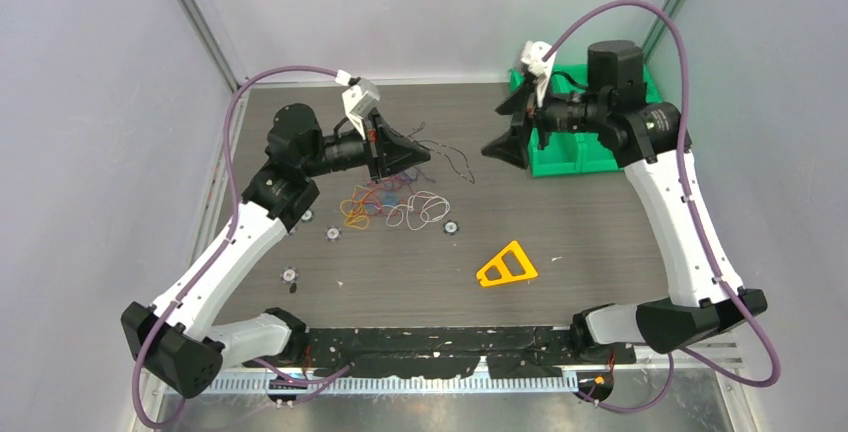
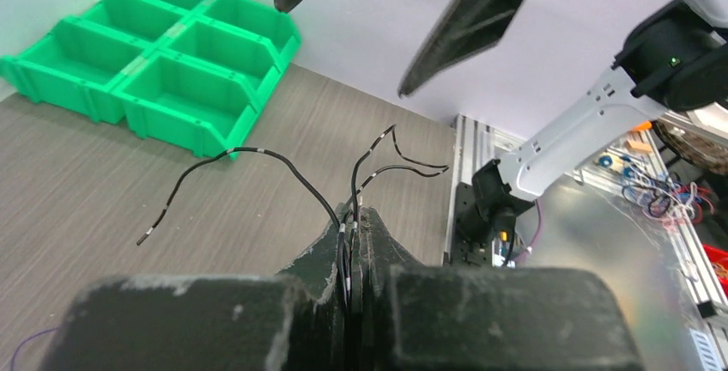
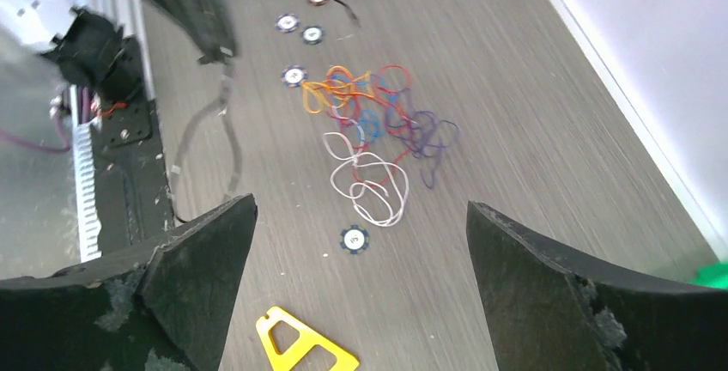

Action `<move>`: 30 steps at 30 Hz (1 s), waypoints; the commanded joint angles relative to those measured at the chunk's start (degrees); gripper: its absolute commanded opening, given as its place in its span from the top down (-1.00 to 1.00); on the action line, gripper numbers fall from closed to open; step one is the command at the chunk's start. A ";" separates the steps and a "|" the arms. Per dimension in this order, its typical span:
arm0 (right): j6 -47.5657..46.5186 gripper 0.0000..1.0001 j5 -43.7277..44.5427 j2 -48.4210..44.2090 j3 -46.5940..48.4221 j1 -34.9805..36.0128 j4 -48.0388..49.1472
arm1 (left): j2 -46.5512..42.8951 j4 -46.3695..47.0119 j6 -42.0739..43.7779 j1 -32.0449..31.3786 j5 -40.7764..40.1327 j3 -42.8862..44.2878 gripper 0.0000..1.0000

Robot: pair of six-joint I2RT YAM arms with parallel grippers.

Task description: Untangle the cables

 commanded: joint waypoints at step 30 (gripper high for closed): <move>-0.45 0.23 0.40 -1.00 0.36 25.39 2.98 | 3.67 -21.40 24.02 -8.50 12.38 10.32 1.00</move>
